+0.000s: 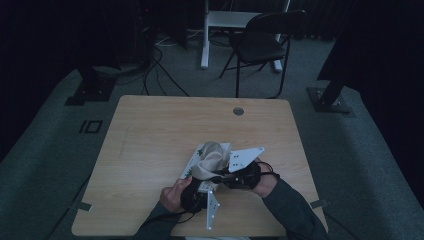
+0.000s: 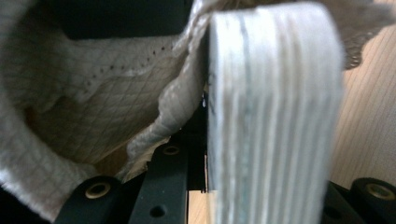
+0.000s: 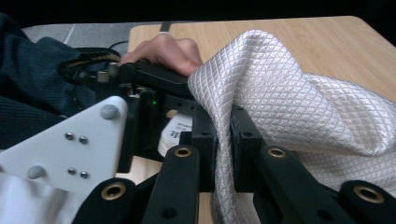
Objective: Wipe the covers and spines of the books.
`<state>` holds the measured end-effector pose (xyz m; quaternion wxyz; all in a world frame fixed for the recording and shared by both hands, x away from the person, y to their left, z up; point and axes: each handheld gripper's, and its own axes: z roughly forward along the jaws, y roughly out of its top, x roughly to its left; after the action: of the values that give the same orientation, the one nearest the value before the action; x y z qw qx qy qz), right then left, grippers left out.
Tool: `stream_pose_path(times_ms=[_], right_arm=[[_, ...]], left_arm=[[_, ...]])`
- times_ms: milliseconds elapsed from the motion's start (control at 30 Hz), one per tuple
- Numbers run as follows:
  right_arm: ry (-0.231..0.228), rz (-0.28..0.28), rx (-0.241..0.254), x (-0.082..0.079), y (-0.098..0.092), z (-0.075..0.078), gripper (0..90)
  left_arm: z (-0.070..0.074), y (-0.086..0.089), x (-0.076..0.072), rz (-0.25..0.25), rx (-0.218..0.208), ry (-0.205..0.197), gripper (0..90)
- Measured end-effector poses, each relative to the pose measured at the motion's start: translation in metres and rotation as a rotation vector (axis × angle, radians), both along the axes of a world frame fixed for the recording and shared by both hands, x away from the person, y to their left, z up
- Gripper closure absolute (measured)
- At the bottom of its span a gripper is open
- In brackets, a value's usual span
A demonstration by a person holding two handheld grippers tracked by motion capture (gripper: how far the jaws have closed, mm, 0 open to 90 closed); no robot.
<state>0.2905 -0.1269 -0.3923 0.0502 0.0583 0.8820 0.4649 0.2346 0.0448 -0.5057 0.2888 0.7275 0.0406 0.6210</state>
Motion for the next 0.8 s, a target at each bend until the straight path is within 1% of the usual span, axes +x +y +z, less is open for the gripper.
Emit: stream_pose_path(times_ms=[133,167,267,400,433,533,567,733,800], right_arm=[[0.007,0.016,0.001,-0.001,0.001,-0.001,82.8],[0.010,0.023,0.005,-0.001,0.002,-0.001,82.8],[0.011,0.022,0.006,-0.001,0.001,-0.002,82.7],[0.007,0.003,0.001,0.002,0.000,-0.002,82.7],[0.002,-0.009,-0.004,0.003,-0.001,-0.002,82.7],[-0.004,-0.019,-0.007,0.004,-0.001,-0.003,82.7],[-0.009,-0.030,-0.012,0.005,-0.002,-0.003,82.8],[-0.008,-0.051,-0.013,0.011,-0.004,-0.003,82.8],[-0.001,-0.068,-0.012,0.016,-0.006,-0.003,82.8]], left_arm=[[0.000,0.000,0.000,-0.002,0.000,0.000,77.1],[-0.001,-0.001,0.000,-0.007,-0.013,-0.002,77.2],[-0.001,-0.001,0.000,-0.006,-0.013,-0.005,77.2],[0.000,-0.002,-0.001,-0.008,-0.002,-0.012,77.2],[0.000,-0.002,-0.001,-0.007,0.000,-0.012,77.2],[0.000,-0.002,-0.002,0.001,0.012,-0.014,77.2],[0.000,-0.002,-0.003,0.005,0.024,-0.017,77.2],[0.000,-0.002,-0.003,0.004,0.022,-0.016,77.1],[-0.001,-0.003,-0.003,-0.003,0.009,-0.014,77.2]])
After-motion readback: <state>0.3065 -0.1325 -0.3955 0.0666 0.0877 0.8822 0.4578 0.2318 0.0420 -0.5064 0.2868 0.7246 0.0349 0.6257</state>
